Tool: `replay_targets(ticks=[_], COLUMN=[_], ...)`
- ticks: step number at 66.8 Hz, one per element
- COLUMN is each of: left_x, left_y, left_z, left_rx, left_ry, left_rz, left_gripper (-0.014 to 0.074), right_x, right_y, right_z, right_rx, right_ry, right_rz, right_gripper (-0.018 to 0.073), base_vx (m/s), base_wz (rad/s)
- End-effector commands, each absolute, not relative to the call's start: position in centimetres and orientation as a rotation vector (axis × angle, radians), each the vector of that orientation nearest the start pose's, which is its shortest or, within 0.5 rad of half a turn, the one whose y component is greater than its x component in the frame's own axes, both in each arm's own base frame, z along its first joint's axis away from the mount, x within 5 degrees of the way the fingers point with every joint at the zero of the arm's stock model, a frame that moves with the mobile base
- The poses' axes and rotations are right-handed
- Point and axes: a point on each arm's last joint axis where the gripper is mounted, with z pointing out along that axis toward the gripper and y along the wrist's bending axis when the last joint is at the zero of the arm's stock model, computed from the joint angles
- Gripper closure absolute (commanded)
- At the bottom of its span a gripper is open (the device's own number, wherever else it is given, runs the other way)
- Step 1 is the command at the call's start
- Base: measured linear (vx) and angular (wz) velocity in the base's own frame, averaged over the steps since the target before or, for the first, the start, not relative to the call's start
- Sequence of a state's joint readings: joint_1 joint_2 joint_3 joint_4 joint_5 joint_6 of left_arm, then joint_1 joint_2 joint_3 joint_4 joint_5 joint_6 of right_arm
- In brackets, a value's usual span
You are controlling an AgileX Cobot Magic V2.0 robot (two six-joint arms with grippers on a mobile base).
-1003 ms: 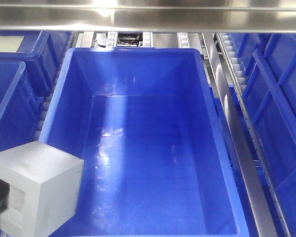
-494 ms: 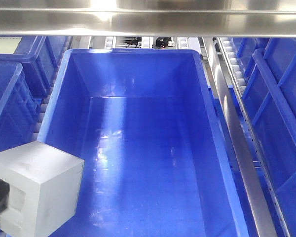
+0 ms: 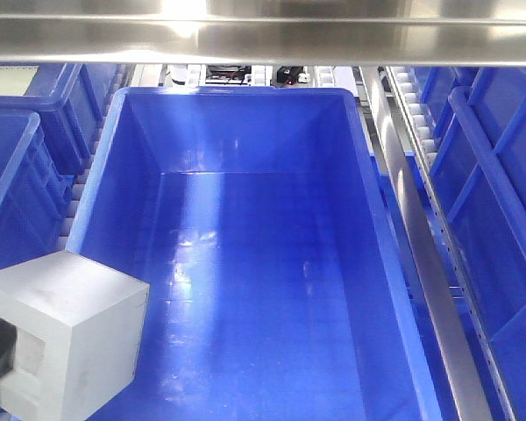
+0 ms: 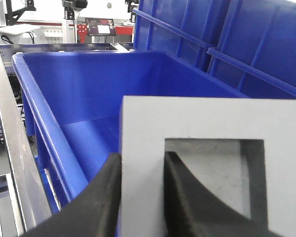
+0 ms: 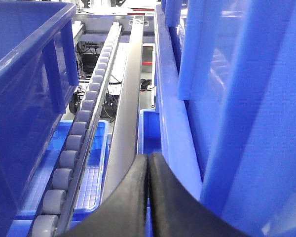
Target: Sort gray base to blue bin
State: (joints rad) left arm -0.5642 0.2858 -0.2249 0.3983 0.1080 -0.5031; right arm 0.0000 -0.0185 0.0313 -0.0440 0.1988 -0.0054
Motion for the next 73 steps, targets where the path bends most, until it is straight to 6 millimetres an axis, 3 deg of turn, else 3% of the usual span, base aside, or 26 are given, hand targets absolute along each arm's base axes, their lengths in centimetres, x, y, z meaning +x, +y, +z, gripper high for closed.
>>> replay_targets(ticks=[1, 23, 34, 41, 57, 73], left_x=[6.8, 6.7, 6.5, 7.4, 12.7, 19.4], left_y=[-4.3, -4.4, -4.6, -5.2, -8.5, -12.8], left_z=[28.1, 28.3, 29.7, 31.1, 33.5, 32.7], left_rx=[0.347, 0.349, 0.35, 0.342, 0.334, 0.333], left_ry=[1.507, 1.485, 1.386, 1.408, 1.564, 1.75], left_rz=[-0.541, -0.553, -0.604, -0.611, -0.615, -0.599], left_gripper=[0.0603, 0.0603, 0.0602, 0.06, 0.0596, 0.0594], right_x=[5.6, 5.6, 5.6, 5.6, 5.6, 5.6], right_y=[-0.1, -0.1, -0.1, -0.1, -0.1, -0.1], right_z=[19.1, 19.1, 19.1, 19.1, 19.1, 19.1], right_rx=[-0.042, -0.042, -0.042, -0.042, -0.042, -0.042], right_ry=[1.62, 1.621, 1.621, 1.621, 1.621, 1.621], right_rz=[-0.059, -0.059, -0.059, -0.059, -0.059, -0.059], right_gripper=[0.0564, 0.0564, 0.0564, 0.0564, 0.0564, 0.0564], base_vx=[0.0, 0.0, 0.0, 0.0, 0.0, 0.0], base_wz=[0.0, 0.0, 0.0, 0.0, 0.0, 0.0])
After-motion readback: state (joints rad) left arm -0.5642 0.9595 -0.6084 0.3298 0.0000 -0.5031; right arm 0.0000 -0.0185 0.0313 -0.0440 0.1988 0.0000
